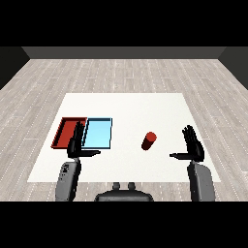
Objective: Pick the red can and put it in the red box
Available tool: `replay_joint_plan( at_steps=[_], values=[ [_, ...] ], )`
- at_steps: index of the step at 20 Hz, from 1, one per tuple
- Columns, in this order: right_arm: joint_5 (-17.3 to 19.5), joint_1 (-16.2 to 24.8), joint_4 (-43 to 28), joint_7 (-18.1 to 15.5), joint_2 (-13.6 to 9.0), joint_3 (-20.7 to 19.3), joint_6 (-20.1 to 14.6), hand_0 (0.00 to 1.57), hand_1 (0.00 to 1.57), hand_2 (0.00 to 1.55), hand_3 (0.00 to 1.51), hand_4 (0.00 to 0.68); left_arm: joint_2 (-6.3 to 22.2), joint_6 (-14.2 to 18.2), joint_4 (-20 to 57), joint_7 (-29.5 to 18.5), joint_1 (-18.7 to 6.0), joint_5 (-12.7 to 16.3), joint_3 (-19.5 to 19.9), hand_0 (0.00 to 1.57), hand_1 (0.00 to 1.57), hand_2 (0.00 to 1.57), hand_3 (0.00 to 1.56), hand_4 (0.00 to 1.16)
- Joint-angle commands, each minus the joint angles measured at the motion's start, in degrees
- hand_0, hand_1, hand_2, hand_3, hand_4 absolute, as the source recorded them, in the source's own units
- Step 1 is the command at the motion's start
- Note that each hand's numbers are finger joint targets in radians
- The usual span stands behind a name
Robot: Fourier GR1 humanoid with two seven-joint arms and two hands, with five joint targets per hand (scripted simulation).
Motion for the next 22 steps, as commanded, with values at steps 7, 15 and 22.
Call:
replay_joint_plan(
  at_steps=[7, 15, 22],
  values=[
    [2.53, -3.52, 9.19, -8.44, 0.35, -1.31, 2.88, 0.0, 0.0, 0.0, 0.0, 0.0, -2.93, 1.23, -0.46, -6.12, 1.23, -1.94, -2.18, 0.0, 0.0, 0.0, 0.0, 0.0],
    [0.22, -0.85, 1.46, -1.49, 1.77, -0.93, 3.33, 0.0, 0.0, 0.0, 0.0, 0.0, -1.81, 0.35, 0.56, -4.75, -1.04, 0.39, 0.19, 0.0, 0.0, 0.0, 0.0, 0.0],
    [-0.37, -8.1, 9.83, 0.79, 2.45, -0.1, 3.21, 0.0, 0.0, 0.0, 0.0, 0.0, -1.86, -2.58, -1.52, -9.13, 5.92, 1.2, -0.54, 0.0, 0.0, 0.0, 0.0, 0.0]
  ],
)
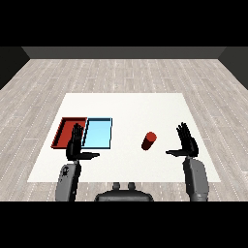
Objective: Pick the red can and put it in the red box
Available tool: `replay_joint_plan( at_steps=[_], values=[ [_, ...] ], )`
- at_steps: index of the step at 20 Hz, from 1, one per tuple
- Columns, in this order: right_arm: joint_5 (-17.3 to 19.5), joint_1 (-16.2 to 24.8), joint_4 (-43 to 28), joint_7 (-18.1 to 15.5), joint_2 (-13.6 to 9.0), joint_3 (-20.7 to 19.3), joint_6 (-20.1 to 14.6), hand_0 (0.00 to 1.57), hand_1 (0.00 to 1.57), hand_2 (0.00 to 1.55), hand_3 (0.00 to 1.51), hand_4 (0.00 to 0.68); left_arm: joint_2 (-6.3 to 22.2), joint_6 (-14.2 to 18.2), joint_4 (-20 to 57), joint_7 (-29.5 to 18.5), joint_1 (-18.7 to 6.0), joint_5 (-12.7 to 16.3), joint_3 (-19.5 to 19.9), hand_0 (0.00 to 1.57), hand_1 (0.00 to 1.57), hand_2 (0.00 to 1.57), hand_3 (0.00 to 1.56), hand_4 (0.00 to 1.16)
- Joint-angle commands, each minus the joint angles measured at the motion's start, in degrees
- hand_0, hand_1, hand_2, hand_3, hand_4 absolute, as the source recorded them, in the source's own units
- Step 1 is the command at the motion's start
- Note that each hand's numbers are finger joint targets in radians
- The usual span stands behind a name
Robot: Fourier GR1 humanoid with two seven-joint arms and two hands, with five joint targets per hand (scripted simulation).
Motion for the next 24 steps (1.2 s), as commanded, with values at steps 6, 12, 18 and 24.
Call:
replay_joint_plan(
  at_steps=[6, 12, 18, 24],
  values=[
    [2.83, -7.06, 12.54, -3.11, 1.5, 2.03, -0.31, 0.0, 0.0, 0.0, 0.0, 0.0, -0.29, 0.3, 3.59, -0.94, -3.21, 0.13, 0.7, 0.0, 0.0, 0.0, 0.0, 0.0],
    [1.17, -6.86, 13.92, -2.69, 2.68, 2.66, 0.73, 0.0, 0.0, 0.0, 0.0, 0.0, 0.6, -0.31, 4.0, -0.18, -4.16, 1.13, 1.91, 0.0, 0.0, 0.0, 0.0, 0.0],
    [2.54, -6.98, 12.33, -2.26, 7.71, 6.09, -3.5, 0.0, 0.0, 0.0, 0.0, 0.0, 1.27, -3.21, -0.26, -1.62, 2.19, 3.05, 2.29, 0.0, 0.0, 0.0, 0.0, 0.0],
    [3.12, -10.8, 23.58, -8.0, 6.96, 5.63, -1.12, 0.0, 0.0, 0.0, 0.0, 0.0, 1.81, -3.61, 2.25, -1.69, -0.49, 4.01, 3.46, 0.0, 0.0, 0.0, 0.0, 0.0]
  ],
)
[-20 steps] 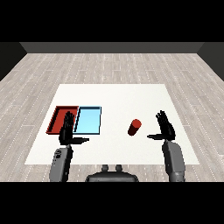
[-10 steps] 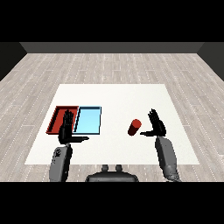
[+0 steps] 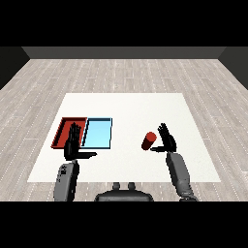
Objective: Pick the red can and put it in the red box
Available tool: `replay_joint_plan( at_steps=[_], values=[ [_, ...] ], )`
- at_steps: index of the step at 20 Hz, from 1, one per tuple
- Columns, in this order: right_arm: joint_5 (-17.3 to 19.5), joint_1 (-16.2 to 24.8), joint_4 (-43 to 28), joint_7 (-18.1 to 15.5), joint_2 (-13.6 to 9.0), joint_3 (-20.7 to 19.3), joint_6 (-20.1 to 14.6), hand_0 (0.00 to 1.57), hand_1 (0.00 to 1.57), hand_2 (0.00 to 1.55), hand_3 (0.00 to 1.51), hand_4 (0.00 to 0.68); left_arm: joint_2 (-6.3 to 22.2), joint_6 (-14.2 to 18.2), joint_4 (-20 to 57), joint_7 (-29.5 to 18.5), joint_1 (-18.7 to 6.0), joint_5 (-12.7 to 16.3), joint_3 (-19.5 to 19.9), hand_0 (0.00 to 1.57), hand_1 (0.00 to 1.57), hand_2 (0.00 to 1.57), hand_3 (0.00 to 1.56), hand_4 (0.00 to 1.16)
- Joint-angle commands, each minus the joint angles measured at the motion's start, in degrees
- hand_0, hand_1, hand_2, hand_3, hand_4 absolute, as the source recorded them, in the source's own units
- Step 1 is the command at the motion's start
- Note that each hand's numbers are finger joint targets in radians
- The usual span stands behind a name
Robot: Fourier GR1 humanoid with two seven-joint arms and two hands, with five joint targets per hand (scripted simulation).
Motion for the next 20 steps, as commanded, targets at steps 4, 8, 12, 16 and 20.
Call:
replay_joint_plan(
  at_steps=[4, 8, 12, 16, 20],
  values=[
    [0.48, -1.2, 1.14, 1.06, 1.74, 1.34, -3.02, 0.0, 0.0, 0.0, 0.0, 0.0, 0.08, 0.95, 0.57, 0.72, -1.58, -1.14, -0.74, 0.0, 0.0, 0.0, 0.0, 0.0],
    [0.25, -5.53, 9.65, -2.43, -0.94, -0.1, 1.0, 0.0, 0.0, 0.0, 0.0, 0.0, 0.8, 2.23, -3.2, 3.24, -1.33, -0.93, -0.37, 0.0, 0.0, 0.0, 0.0, 0.0],
    [0.31, -6.14, 11.05, -3.32, 0.61, 0.67, -0.04, 0.0, 0.0, 0.0, 0.0, 0.0, -1.38, 3.23, -2.43, 3.54, -1.23, -1.75, -2.58, 0.0, 0.0, 0.0, 0.0, 0.0],
    [0.07, -3.32, 8.94, -4.07, 1.92, 2.04, 0.87, 0.0, 0.0, 0.0, 0.0, 0.0, -0.57, 2.11, 0.42, -0.07, -1.21, -1.4, -0.88, 0.0, 0.0, 0.0, 0.0, 0.0],
    [0.74, -5.79, 9.61, -2.15, 4.11, 2.84, -2.54, 0.0, 0.0, 0.0, 0.0, 0.0, 0.64, 0.99, -4.86, 2.62, 1.59, 0.41, -0.15, 0.0, 0.0, 0.0, 0.0, 0.0]
  ],
)
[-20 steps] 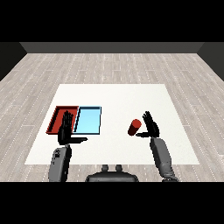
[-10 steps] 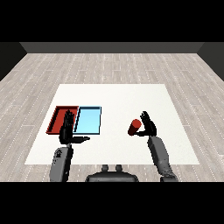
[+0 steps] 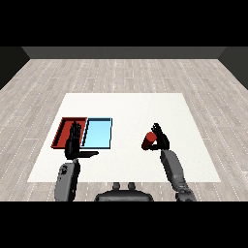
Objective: Pick the red can and put it in the red box
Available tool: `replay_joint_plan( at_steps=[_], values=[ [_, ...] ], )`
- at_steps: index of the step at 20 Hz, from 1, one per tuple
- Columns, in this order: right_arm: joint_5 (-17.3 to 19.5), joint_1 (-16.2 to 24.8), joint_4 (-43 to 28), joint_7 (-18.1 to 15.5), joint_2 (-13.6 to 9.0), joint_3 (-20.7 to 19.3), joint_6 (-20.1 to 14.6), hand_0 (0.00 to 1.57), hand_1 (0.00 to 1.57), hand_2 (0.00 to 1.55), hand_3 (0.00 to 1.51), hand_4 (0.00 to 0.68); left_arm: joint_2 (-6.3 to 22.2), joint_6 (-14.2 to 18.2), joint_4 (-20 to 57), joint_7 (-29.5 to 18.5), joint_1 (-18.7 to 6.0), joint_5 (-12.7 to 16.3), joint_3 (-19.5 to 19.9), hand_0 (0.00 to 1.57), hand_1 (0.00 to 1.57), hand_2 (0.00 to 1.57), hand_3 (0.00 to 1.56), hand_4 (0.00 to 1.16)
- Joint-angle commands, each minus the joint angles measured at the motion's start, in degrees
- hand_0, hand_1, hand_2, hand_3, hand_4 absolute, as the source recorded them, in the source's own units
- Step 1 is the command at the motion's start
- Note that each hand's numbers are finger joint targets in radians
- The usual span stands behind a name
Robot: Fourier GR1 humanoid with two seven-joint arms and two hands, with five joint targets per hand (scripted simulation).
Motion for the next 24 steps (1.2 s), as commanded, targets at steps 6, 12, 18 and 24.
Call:
replay_joint_plan(
  at_steps=[6, 12, 18, 24],
  values=[
    [0.6, -5.13, 2.99, 0.46, 3.55, 0.84, -4.63, 0.0, 0.0, 0.0, 0.0, 0.0, -1.79, 2.64, 1.4, -1.17, -1.41, -2.34, -0.93, 0.0, 0.0, 0.0, 0.0, 0.0],
    [0.34, -5.92, 10.31, -4.03, 1.39, -0.2, -0.73, 0.0, 0.0, 0.0, 0.0, 0.0, -0.83, 0.29, 1.18, -1.06, 0.34, -0.81, -0.74, 0.0, 0.0, 0.0, 0.0, 0.0],
    [3.83, -5.5, 6.22, -0.72, 4.89, 3.2, -11.4, 0.0, 0.0, 0.0, 0.0, 0.0, -0.62, 1.12, -0.61, -0.27, 0.66, -0.92, -0.3, 0.0, 0.0, 0.0, 0.0, 0.0],
    [5.7, -8.32, 14.02, -4.64, 4.93, 1.52, -19.31, 1.46, 1.46, 1.46, 1.42, 0.611, 0.63, -0.01, 0.89, 0.45, -1.13, 0.16, 0.82, 0.0, 0.0, 0.0, 0.0, 0.0]
  ],
)
